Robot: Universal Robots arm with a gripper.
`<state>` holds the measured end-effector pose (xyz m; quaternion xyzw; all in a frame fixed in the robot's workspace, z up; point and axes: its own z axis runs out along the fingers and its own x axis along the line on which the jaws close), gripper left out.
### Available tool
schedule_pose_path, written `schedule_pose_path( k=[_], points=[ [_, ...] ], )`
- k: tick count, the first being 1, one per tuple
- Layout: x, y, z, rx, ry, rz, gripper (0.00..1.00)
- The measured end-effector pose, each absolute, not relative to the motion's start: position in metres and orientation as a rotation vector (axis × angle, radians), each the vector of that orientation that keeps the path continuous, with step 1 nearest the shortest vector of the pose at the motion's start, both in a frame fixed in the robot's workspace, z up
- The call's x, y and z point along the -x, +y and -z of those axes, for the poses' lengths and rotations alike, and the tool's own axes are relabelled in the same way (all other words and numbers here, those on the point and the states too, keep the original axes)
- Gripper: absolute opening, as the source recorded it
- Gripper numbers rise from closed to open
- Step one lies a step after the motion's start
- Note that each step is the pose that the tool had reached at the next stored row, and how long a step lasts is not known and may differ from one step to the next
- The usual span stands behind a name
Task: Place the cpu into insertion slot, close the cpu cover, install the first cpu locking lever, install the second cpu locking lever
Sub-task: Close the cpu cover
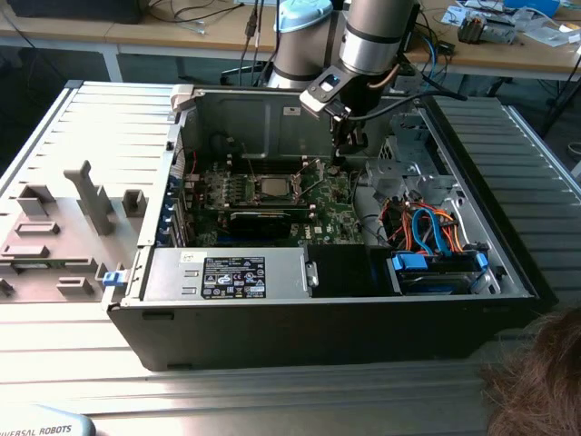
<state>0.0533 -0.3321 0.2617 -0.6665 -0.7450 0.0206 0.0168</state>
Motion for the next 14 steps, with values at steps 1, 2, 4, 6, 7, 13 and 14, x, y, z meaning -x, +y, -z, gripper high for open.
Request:
schedule_pose_path(
  k=[1, 2, 4, 6, 7, 13, 14],
  points=[
    [-0.0533, -0.3321, -0.2614, 2.072, -2.316, -0.064, 0.11],
    [-0.0533, -0.3321, -0.261, 2.072, -2.316, -0.064, 0.11],
    [-0.0533, -0.3321, -0.2603, 2.072, -2.316, -0.064, 0.11],
    [-0.0533, -0.3321, -0.2596, 2.072, -2.316, -0.064, 0.11],
    [-0.0533, -0.3321, -0.2594, 2.072, -2.316, -0.064, 0.11],
    [-0.0533, -0.3322, -0.2575, 2.072, -2.316, -0.064, 0.11],
    [-0.0533, -0.3321, -0.2573, 2.072, -2.316, -0.064, 0.11]
  ],
)
